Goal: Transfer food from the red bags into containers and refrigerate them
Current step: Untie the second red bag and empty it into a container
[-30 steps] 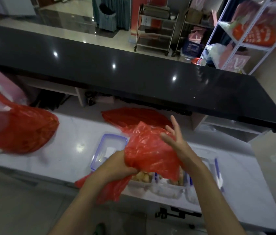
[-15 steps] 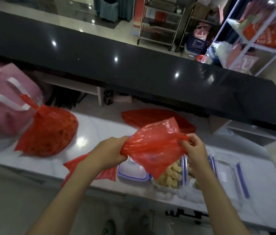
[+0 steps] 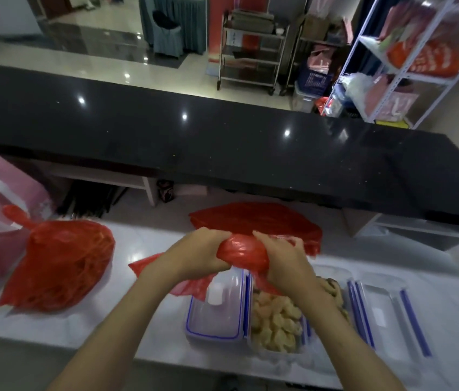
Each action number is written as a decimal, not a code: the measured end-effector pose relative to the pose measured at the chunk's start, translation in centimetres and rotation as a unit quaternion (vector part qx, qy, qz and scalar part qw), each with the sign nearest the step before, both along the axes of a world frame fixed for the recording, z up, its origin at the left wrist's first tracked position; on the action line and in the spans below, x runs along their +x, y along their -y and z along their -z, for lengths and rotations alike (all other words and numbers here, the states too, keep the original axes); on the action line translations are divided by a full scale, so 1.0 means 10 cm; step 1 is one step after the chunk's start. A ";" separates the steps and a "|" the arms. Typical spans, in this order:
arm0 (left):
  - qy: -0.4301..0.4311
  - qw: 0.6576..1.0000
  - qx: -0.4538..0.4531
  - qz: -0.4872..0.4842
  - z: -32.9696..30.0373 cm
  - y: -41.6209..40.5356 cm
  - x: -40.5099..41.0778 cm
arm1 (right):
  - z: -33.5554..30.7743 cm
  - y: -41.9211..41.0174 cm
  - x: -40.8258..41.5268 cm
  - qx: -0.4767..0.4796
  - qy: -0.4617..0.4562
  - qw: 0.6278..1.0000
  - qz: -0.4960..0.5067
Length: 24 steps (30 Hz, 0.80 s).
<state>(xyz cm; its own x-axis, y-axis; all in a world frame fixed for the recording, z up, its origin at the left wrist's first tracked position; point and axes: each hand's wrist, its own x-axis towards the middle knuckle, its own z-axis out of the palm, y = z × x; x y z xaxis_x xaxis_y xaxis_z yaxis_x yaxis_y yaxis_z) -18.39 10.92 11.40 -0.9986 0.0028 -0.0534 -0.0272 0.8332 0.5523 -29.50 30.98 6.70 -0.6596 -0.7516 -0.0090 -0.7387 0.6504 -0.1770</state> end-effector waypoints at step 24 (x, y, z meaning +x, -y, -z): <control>0.010 0.945 -0.328 -0.002 1.25 0.30 -1.13 | 0.86 -1.11 -1.68 0.056 0.043 0.997 0.040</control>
<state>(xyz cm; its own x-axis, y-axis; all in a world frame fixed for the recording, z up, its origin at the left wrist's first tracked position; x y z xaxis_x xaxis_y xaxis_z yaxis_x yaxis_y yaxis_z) -29.67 7.88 -1.12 -0.9973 -0.0408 -0.0610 -0.0356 0.9958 -0.0840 -46.35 42.09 -1.87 -0.7105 -0.6878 -0.1487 -0.6692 0.7258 -0.1595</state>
